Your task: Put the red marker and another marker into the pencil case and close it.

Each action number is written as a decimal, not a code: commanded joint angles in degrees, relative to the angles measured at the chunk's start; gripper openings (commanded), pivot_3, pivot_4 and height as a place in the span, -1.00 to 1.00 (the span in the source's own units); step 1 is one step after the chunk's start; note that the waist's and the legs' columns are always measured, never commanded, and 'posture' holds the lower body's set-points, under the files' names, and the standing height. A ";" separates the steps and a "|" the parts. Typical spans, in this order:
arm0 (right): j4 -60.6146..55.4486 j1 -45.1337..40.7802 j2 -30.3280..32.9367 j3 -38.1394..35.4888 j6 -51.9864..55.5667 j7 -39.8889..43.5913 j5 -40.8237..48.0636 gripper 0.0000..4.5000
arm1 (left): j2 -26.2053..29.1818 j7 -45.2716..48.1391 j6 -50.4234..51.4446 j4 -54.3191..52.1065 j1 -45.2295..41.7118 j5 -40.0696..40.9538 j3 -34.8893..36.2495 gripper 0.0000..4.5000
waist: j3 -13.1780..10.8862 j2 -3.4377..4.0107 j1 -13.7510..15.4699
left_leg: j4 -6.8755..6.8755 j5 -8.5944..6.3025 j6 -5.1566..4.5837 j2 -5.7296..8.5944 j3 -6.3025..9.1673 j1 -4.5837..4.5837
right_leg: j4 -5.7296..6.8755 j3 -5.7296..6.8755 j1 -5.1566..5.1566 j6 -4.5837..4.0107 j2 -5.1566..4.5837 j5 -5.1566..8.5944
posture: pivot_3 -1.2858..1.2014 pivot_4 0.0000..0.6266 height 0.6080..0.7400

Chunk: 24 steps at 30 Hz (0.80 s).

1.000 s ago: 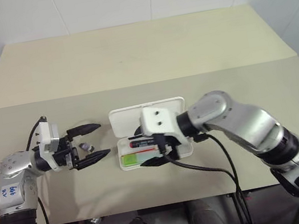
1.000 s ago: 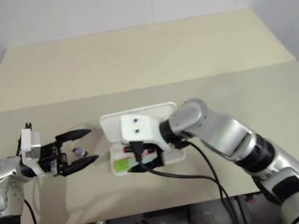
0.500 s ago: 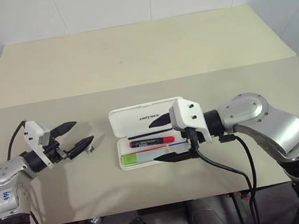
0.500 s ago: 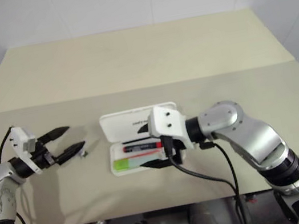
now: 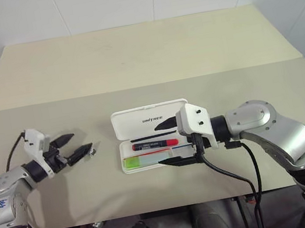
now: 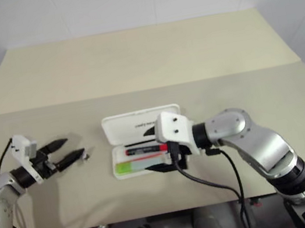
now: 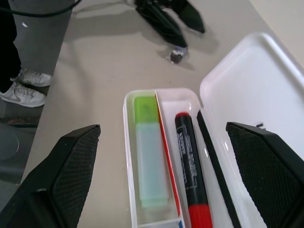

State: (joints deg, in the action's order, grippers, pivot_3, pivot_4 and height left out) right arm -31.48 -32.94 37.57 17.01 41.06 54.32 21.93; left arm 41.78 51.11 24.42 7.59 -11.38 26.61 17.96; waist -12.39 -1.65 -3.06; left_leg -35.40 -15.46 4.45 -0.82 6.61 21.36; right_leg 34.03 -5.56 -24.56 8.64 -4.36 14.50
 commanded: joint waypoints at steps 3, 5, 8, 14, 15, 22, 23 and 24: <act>-2.31 0.27 0.87 -2.14 -1.67 -0.15 0.43 0.99 | 2.19 1.25 0.05 -3.75 0.39 1.61 2.40 1.00 | 0.01 -0.01 0.06 | -0.02 0.00 0.01 0.00 0.00 -0.01 | -0.02 0.00 0.02 0.00 0.00 0.00 | 0.03 -0.52 1.00; -2.09 0.24 0.97 -2.07 -1.91 -0.08 0.45 0.99 | 2.89 4.16 -1.07 -4.04 0.79 2.44 2.38 1.00 | 0.01 -0.01 0.01 | -0.01 0.00 0.01 0.01 -0.01 0.00 | -0.02 0.00 0.02 -0.01 0.00 0.00 | 0.03 -0.52 1.00; -1.56 0.05 1.06 -1.79 -2.40 0.12 0.33 0.99 | 4.55 6.89 -1.37 -3.29 1.12 1.66 1.48 1.00 | 0.01 -0.01 -0.01 | 0.01 0.00 0.01 0.00 -0.01 0.00 | -0.05 0.00 0.01 -0.10 0.00 0.05 | 0.03 -0.52 1.00; -0.68 -0.76 0.82 -1.20 -3.02 0.35 -0.03 0.99 | 5.92 9.94 -6.35 2.33 -2.55 -3.65 -3.87 1.00 | 0.01 -0.01 0.05 | 0.05 0.00 0.01 0.01 -0.01 0.00 | -0.08 0.00 0.01 -0.13 -0.01 0.07 | 0.03 -0.52 1.00; -0.58 -0.90 0.75 -1.12 -3.09 0.31 -0.09 0.99 | 5.89 10.06 -7.80 3.95 -3.67 -4.98 -5.05 1.00 | 0.01 -0.01 0.09 | 0.05 0.01 0.01 0.01 -0.01 -0.01 | -0.08 0.00 0.01 -0.15 0.00 0.07 | 0.03 -0.52 1.00; -0.97 -0.75 0.70 -1.06 -2.93 -0.30 -0.08 0.99 | 4.78 10.41 -13.01 10.71 -8.60 -9.43 -9.42 1.00 | 0.01 -0.02 0.12 | 0.06 0.01 0.01 0.01 -0.01 0.01 | -0.06 0.00 0.00 -0.02 0.00 0.01 | 0.03 -0.52 1.00; -1.06 -0.68 0.74 -1.06 -2.85 -0.40 -0.11 0.99 | 4.50 10.52 -13.49 11.23 -9.22 -9.70 -9.83 1.00 | 0.02 -0.02 0.12 | 0.06 0.01 0.01 0.01 -0.01 0.02 | -0.06 0.00 0.00 -0.02 0.00 0.01 | 0.03 -0.52 1.00; -1.19 -0.60 0.79 -1.09 -2.73 -0.53 -0.15 0.99 | 4.18 10.57 -13.80 11.68 -9.79 -9.96 -10.25 1.00 | 0.02 -0.02 0.07 | 0.06 0.01 0.01 0.01 -0.01 0.02 | -0.06 0.01 0.00 -0.02 0.00 0.01 | 0.03 -0.52 1.00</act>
State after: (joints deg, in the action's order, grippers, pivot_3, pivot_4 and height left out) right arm -31.07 -33.11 38.21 17.02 38.80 54.21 21.85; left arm 46.02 61.39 12.01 18.92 -20.17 17.24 7.83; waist -12.38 -1.68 -2.99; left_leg -35.34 -15.45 4.47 -0.81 6.60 21.38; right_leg 33.97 -5.56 -24.56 8.62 -4.36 14.51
